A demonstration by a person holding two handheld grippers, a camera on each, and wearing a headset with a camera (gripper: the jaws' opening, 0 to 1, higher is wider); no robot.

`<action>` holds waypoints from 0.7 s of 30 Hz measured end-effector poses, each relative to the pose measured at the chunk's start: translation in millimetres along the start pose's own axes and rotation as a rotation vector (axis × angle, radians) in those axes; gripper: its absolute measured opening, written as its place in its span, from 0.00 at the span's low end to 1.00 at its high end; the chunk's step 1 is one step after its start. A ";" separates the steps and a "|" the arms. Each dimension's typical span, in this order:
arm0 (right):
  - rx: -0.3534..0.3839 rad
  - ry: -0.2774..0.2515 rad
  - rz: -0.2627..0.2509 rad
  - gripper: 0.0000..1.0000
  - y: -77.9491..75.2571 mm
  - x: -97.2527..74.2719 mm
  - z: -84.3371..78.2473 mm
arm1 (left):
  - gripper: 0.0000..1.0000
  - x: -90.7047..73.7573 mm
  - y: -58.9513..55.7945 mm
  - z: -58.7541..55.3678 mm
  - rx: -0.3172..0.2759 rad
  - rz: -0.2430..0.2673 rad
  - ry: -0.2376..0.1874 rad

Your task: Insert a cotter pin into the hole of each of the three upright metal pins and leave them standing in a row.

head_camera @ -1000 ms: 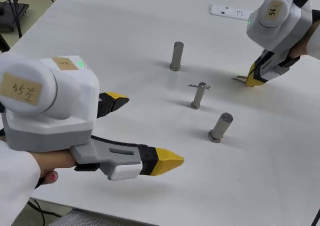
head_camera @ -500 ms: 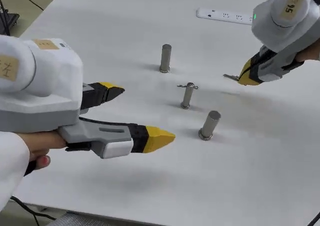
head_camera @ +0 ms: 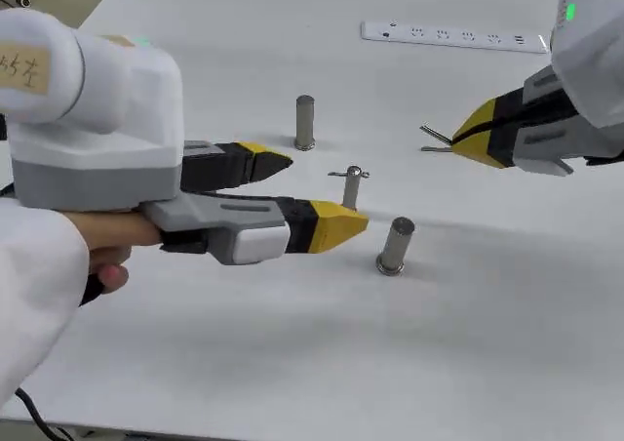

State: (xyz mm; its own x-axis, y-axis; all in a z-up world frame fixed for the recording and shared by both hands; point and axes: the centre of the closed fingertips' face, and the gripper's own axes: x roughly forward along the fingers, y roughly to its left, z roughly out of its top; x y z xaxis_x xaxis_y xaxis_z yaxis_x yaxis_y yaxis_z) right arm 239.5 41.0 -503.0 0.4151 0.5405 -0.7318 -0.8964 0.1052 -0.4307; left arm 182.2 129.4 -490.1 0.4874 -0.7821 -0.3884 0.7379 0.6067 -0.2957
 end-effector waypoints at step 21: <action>-0.093 -0.097 -0.096 0.00 42.1 -18.4 37.9 | 0.17 36.0 -30.4 28.7 -0.114 -0.171 -0.013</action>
State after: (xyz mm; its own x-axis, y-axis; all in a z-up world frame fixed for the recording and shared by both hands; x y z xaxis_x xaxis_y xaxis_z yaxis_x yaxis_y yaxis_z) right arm 188.2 67.2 -487.7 0.4770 0.6103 -0.6325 -0.8333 0.0852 -0.5462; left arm 190.7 78.8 -470.1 0.3662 -0.8764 -0.3127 0.7530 0.4765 -0.4538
